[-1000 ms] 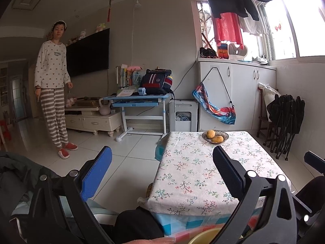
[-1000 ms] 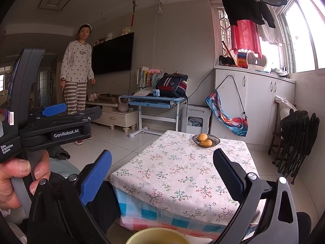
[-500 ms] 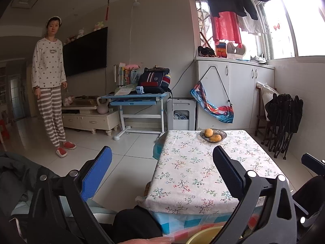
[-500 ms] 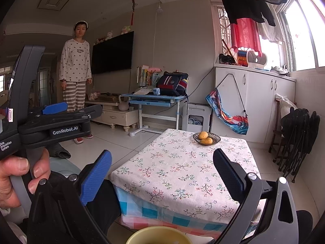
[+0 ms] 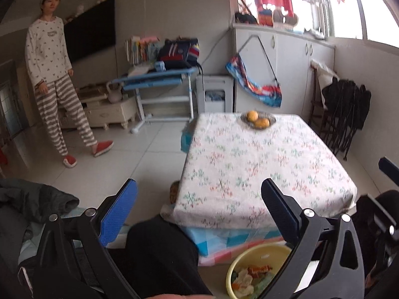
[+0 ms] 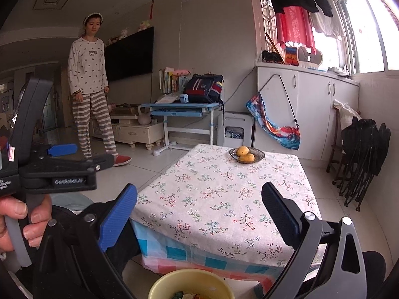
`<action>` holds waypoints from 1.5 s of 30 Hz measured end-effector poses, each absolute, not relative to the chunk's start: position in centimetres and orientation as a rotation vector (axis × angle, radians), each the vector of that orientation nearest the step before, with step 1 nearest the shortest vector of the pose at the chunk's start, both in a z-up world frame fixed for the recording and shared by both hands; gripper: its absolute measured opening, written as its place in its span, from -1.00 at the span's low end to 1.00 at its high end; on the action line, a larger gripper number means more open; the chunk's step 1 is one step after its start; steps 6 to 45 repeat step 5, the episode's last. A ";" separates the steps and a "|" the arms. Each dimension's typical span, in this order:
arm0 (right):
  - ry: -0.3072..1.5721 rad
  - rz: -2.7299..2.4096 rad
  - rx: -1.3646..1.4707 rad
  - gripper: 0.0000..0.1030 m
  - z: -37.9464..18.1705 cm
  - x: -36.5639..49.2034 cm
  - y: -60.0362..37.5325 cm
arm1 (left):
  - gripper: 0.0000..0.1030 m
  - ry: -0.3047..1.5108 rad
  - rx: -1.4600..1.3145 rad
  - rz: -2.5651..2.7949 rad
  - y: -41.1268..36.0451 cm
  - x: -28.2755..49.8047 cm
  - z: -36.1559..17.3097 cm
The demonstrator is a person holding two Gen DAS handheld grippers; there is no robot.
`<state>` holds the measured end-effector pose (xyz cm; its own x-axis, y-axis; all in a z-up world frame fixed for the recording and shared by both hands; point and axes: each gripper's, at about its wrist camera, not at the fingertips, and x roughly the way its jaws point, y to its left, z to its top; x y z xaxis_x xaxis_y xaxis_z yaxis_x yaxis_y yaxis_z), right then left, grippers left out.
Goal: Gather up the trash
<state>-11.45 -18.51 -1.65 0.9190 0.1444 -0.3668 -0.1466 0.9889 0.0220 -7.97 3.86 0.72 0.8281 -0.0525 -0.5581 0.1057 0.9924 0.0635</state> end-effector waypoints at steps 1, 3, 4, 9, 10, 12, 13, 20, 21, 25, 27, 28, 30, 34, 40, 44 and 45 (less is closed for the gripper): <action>0.423 0.144 -0.006 0.86 -2.0 -10.4 -18.9 | 0.86 0.625 0.107 -0.085 3.8 -7.4 0.1; 0.472 0.119 0.013 0.86 -2.8 -8.3 -20.1 | 0.86 0.658 0.129 -0.071 4.0 -6.6 -0.9; 0.507 0.113 0.029 0.86 -3.4 -7.1 -20.8 | 0.86 0.664 0.125 -0.061 4.4 -6.4 -1.2; 0.563 0.109 0.042 0.86 -4.2 -5.5 -21.5 | 0.86 0.672 0.119 -0.050 4.6 -6.1 -1.5; 0.563 0.109 0.042 0.86 -4.2 -5.5 -21.5 | 0.86 0.672 0.119 -0.050 4.6 -6.1 -1.5; 0.563 0.109 0.042 0.86 -4.2 -5.5 -21.5 | 0.86 0.672 0.119 -0.050 4.6 -6.1 -1.5; 0.563 0.109 0.042 0.86 -4.2 -5.5 -21.5 | 0.86 0.672 0.119 -0.050 4.6 -6.1 -1.5; 0.563 0.109 0.042 0.86 -4.2 -5.5 -21.5 | 0.86 0.672 0.119 -0.050 4.6 -6.1 -1.5; 0.563 0.109 0.042 0.86 -4.2 -5.5 -21.5 | 0.86 0.672 0.119 -0.050 4.6 -6.1 -1.5; 0.563 0.109 0.042 0.86 -4.2 -5.5 -21.5 | 0.86 0.672 0.119 -0.050 4.6 -6.1 -1.5; 0.563 0.109 0.042 0.86 -4.2 -5.5 -21.5 | 0.86 0.672 0.119 -0.050 4.6 -6.1 -1.5; 0.563 0.109 0.042 0.86 -4.2 -5.5 -21.5 | 0.86 0.672 0.119 -0.050 4.6 -6.1 -1.5; 0.563 0.109 0.042 0.86 -4.2 -5.5 -21.5 | 0.86 0.672 0.119 -0.050 4.6 -6.1 -1.5; 0.563 0.109 0.042 0.86 -4.2 -5.5 -21.5 | 0.86 0.672 0.119 -0.050 4.6 -6.1 -1.5; 0.563 0.109 0.042 0.86 -4.2 -5.5 -21.5 | 0.86 0.672 0.119 -0.050 4.6 -6.1 -1.5; 0.563 0.109 0.042 0.86 -4.2 -5.5 -21.5 | 0.86 0.672 0.119 -0.050 4.6 -6.1 -1.5; 0.563 0.109 0.042 0.86 -4.2 -5.5 -21.5 | 0.86 0.672 0.119 -0.050 4.6 -6.1 -1.5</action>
